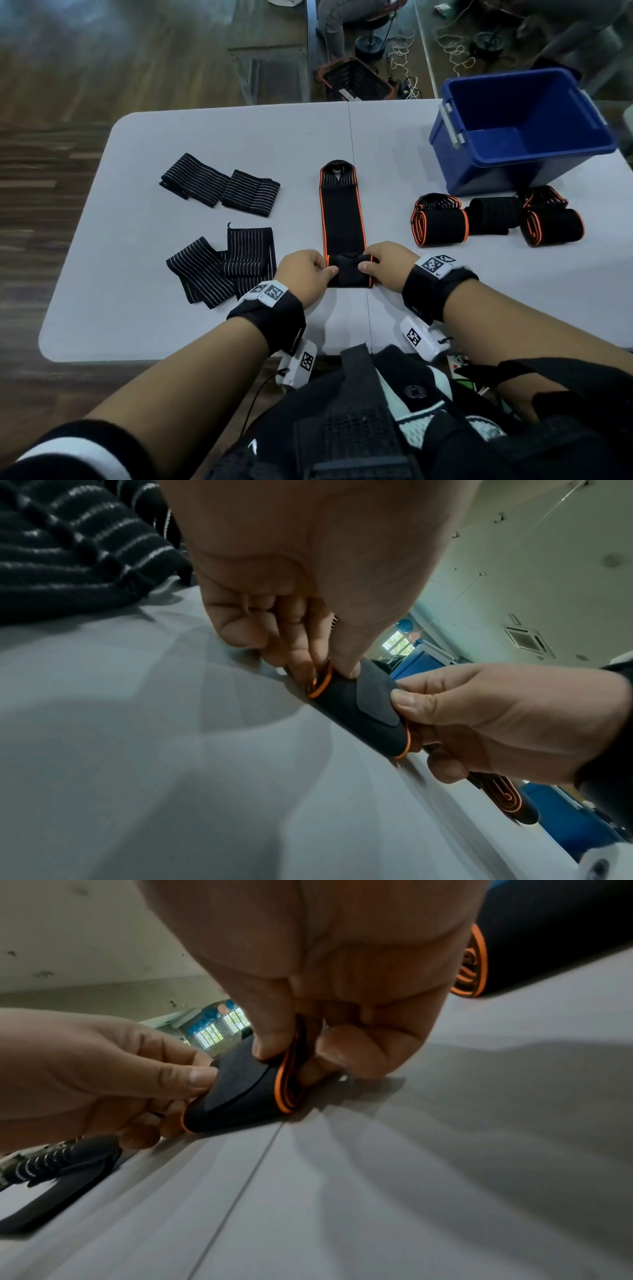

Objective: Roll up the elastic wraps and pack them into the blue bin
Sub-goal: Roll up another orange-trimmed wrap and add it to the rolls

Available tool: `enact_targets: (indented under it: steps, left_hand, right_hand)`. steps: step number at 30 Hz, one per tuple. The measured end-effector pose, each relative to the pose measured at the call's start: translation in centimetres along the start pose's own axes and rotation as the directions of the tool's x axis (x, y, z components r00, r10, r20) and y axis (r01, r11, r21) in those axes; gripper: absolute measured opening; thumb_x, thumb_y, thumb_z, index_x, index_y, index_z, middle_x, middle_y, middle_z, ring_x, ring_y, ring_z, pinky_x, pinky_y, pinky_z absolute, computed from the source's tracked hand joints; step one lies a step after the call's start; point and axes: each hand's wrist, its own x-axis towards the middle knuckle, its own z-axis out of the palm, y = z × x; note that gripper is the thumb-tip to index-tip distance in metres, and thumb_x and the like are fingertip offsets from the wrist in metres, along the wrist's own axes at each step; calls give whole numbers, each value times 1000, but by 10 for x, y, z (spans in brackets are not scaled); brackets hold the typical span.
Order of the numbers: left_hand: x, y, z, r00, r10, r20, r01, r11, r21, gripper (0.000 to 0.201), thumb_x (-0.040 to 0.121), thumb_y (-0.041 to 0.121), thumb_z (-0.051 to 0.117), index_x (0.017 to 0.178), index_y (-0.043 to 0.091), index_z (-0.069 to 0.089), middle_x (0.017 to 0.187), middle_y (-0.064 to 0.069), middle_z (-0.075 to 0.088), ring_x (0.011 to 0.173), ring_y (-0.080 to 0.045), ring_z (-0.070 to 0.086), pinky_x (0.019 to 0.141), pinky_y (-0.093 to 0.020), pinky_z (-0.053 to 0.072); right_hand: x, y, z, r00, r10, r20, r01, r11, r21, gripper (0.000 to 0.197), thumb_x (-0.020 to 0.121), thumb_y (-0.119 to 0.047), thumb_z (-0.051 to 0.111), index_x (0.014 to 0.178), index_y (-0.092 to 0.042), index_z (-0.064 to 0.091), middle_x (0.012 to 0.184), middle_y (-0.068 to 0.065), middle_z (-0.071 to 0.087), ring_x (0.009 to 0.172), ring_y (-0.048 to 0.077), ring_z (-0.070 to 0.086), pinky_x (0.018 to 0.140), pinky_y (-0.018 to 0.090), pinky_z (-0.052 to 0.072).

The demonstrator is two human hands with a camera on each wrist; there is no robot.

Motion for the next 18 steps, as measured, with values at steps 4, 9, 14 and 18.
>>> enact_targets:
  steps: [4, 9, 14, 18]
  left_hand:
    - [-2, -4, 0, 999, 31, 16, -30, 997, -76, 25, 87, 31, 71, 110, 24, 65, 77, 4, 69, 81, -12, 66, 78, -29, 52]
    - [0, -2, -4, 995, 56, 80, -58, 998, 21, 13, 90, 28, 68, 94, 17, 63, 81, -2, 66, 78, -19, 62, 72, -34, 50]
    - [0, -4, -6, 993, 87, 74, -92, 994, 59, 14, 91, 28, 67, 91, 15, 62, 80, 3, 58, 75, -16, 56, 64, -28, 39]
    - [0, -8, -7, 996, 67, 63, -71, 996, 55, 16, 88, 29, 70, 92, 14, 65, 82, 1, 64, 78, -16, 60, 69, -29, 45]
  right_hand:
    - [2, -3, -4, 998, -32, 49, 36, 997, -71, 19, 99, -27, 54, 102, -11, 63, 93, 8, 65, 89, 27, 62, 79, 34, 47]
    - [5, -10, -8, 999, -46, 27, 49, 991, -125, 23, 97, -29, 59, 101, -8, 66, 92, 8, 64, 88, 25, 60, 78, 33, 46]
    - [5, -11, -7, 998, -61, -33, 58, 996, -69, 17, 93, -27, 63, 100, -12, 65, 91, 4, 63, 88, 22, 58, 79, 33, 47]
    - [5, -8, -1, 998, -45, -38, 45, 999, 3, 15, 90, -26, 66, 99, -14, 63, 80, -3, 57, 84, 21, 57, 76, 32, 46]
